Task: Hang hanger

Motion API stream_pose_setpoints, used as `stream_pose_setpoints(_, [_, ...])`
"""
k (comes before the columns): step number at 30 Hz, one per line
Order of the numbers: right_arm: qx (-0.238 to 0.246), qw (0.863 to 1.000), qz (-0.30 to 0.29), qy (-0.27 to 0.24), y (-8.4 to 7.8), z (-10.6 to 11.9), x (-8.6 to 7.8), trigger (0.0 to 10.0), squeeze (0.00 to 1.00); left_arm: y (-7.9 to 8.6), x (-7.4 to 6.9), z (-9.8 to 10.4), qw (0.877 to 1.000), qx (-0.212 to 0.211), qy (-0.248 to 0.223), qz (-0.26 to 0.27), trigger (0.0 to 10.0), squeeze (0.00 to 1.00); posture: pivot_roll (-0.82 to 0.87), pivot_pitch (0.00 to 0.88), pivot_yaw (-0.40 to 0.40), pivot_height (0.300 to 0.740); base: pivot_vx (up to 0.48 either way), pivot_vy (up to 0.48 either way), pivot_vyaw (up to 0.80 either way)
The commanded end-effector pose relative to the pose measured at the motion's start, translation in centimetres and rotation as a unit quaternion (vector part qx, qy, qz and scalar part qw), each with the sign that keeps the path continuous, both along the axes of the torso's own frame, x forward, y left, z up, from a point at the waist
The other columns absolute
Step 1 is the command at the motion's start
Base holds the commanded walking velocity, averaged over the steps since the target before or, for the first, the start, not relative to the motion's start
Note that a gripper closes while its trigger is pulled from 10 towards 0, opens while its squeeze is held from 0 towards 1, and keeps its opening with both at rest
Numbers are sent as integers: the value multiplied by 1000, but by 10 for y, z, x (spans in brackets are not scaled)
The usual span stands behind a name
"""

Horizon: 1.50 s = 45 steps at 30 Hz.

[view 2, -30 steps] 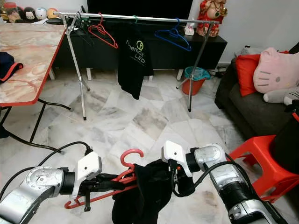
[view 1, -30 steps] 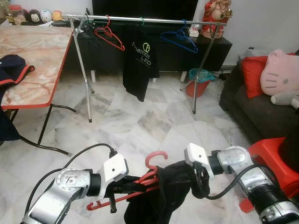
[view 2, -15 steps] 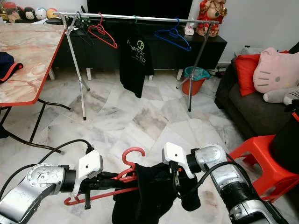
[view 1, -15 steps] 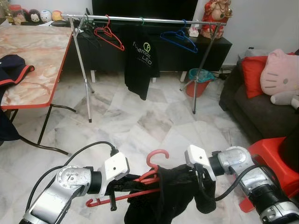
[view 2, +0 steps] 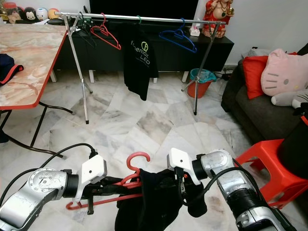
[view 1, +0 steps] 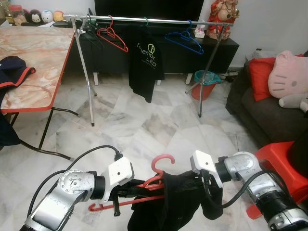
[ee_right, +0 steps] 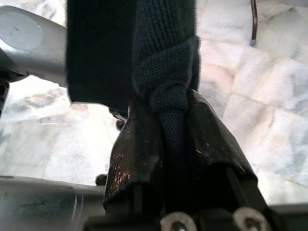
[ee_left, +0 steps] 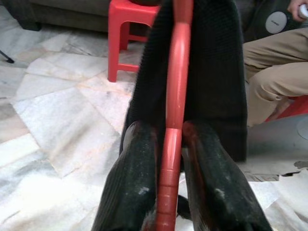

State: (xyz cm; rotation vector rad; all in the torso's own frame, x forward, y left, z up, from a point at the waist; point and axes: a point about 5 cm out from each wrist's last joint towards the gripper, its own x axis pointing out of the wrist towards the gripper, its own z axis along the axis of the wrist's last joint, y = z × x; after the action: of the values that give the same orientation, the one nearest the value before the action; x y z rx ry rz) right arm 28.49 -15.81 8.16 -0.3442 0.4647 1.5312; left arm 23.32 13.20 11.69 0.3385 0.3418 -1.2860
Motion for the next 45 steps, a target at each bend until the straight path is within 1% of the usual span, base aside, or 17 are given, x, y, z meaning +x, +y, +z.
stream_pose_setpoints(1, [24,1000,-4,-15,7,8,4,0,0,-17,-3,4,999,-30,-1,-32,10000,1000,96,28,-151,740,0,0,0])
stream_pose_setpoints(8, [17,1000,-2,-16,5,7,5,0,0,-15,-3,5,999,-29,1,-35,10000,1000,96,27,-152,740,0,0,0])
stream_pose_setpoints(19, [-39,999,-10,-23,-7,-3,4,0,0,9,-5,7,999,10,7,-42,10000,1000,96,27,-152,740,0,0,0])
stream_pose_setpoints(24, [-58,998,-18,-28,-14,-4,5,0,0,19,-1,6,1000,21,2,-18,10000,1000,101,31,-151,740,0,0,0])
stream_pose_setpoints(30, [-74,994,-60,-52,-24,-4,11,0,0,35,7,5,998,30,-22,44,10000,1000,96,30,-151,740,0,0,0])
stream_pose_setpoints(32, [-79,989,-103,-68,-29,-4,18,0,0,52,16,6,991,32,-51,122,10000,1000,95,32,-150,740,0,0,0])
stream_pose_setpoints(33, [-79,989,-103,-68,-29,-4,18,0,0,52,16,6,991,32,-51,122,10000,1000,95,32,-150,740,0,0,0])
stream_pose_setpoints(34, [-84,986,-124,-76,-32,-4,21,0,0,63,21,5,981,32,-67,178,10000,1000,99,34,-149,740,0,0,0])
stream_pose_setpoints(35, [-84,986,-124,-76,-32,-4,21,0,0,63,21,5,981,32,-67,178,10000,1000,99,34,-149,740,0,0,0])
stream_pose_setpoints(36, [-91,982,-141,-83,-35,-5,23,0,0,71,25,5,971,35,-88,218,10000,1000,102,35,-150,740,0,0,0])
stream_pose_setpoints(37, [-94,981,-149,-86,-37,-5,24,0,0,75,26,5,966,38,-100,236,10000,1000,103,37,-150,740,0,0,0])
stream_pose_setpoints(39, [-98,976,-172,-96,-39,-5,28,0,0,87,31,1,948,45,-109,296,10000,1000,103,38,-150,740,0,0,0])
stream_pose_setpoints(40, [-97,972,-188,-100,-41,-4,30,0,0,92,33,-1,936,52,-123,327,10000,1000,103,38,-151,740,0,0,0])
stream_pose_setpoints(41, [-93,969,-201,-106,-41,-2,33,0,0,98,34,-3,922,57,-131,359,10000,302,103,38,-151,740,0,0,0])
stream_pose_setpoints(42, [-93,969,-201,-106,-41,-2,33,0,0,98,34,-3,922,57,-131,359,10000,302,103,38,-151,740,0,0,0])
stream_pose_setpoints(43, [-75,963,-232,-116,-40,3,40,0,0,109,37,-9,886,54,-135,440,10000,0,102,36,-149,740,0,0,0])
stream_pose_setpoints(45, [-75,963,-232,-116,-40,3,40,0,0,109,37,-9,886,54,-135,440,10000,0,102,36,-149,740,0,0,0])
